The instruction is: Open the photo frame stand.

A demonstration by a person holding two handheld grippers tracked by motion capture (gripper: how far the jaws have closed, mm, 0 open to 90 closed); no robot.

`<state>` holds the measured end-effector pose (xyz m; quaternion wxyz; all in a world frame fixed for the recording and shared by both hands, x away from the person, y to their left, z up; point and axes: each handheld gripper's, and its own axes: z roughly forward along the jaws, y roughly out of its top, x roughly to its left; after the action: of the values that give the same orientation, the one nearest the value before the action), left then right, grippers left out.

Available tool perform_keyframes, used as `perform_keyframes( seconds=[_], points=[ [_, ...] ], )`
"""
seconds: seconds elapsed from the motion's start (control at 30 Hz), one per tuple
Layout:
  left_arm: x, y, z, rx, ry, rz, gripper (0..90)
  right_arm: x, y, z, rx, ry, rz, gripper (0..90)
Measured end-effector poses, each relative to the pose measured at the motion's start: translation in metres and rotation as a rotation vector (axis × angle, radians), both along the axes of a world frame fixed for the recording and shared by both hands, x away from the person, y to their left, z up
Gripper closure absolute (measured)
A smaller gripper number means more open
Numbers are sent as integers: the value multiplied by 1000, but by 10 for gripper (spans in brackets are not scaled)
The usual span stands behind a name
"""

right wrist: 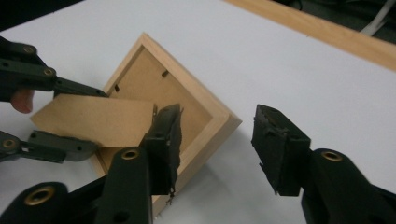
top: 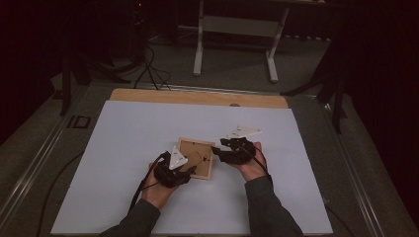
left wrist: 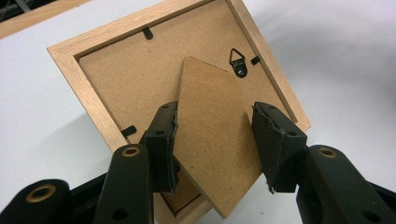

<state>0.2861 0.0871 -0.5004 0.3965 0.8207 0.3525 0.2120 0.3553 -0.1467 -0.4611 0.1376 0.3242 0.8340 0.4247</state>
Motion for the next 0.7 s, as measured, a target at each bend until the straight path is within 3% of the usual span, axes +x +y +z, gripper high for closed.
perform_keyframes(
  seconds=[0.47,0.7],
  points=[
    [-9,2,-4,15,-68,-17,538,12,8,-16,19,86,43,405],
    [-11,4,-6,8,-87,-28,538,20,8,-25,75,153,77,437]
  ],
)
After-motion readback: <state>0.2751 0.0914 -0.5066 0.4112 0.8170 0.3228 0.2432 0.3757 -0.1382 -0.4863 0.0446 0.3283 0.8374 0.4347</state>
